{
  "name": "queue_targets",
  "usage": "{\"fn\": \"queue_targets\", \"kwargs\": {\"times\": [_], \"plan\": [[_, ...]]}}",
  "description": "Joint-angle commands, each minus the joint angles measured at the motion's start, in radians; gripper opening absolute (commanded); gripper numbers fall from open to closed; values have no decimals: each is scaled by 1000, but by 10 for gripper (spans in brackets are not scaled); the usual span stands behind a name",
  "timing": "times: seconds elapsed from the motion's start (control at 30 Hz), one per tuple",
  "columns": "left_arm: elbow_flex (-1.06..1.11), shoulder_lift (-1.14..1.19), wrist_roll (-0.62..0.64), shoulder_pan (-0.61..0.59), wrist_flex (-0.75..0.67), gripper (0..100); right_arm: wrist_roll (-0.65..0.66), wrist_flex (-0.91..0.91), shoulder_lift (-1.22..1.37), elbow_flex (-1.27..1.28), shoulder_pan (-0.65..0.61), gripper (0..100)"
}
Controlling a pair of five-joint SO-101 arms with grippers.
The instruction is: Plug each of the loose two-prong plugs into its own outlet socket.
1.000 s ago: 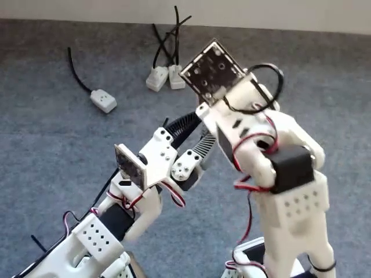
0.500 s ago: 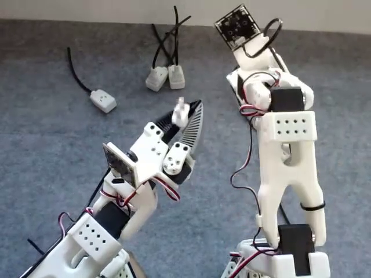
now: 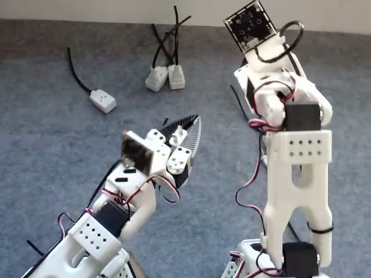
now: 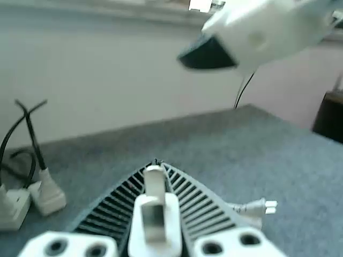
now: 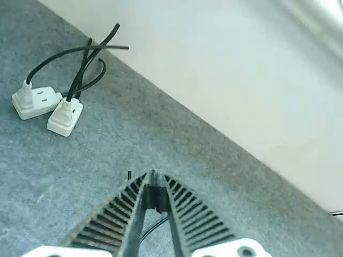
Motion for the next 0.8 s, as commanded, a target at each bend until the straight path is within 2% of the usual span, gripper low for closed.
{"fn": "queue_targets", "kwargs": {"times": [0.0,0.13,0.3,0.4,0.6,0.77], "plan": [[-44,1,5,-90,244,7,9,18,-73,-44,8,8],[-47,1,3,-153,374,7,9,35,-94,-44,7,8],[-68,62,2,-162,485,7,9,38,-102,-44,4,8],[-165,252,-40,-157,528,8,9,38,-102,-44,4,8],[-493,773,-91,-71,721,7,9,51,-104,-44,4,8],[-650,1024,-92,-56,752,7,9,51,-104,-44,4,8]]}}
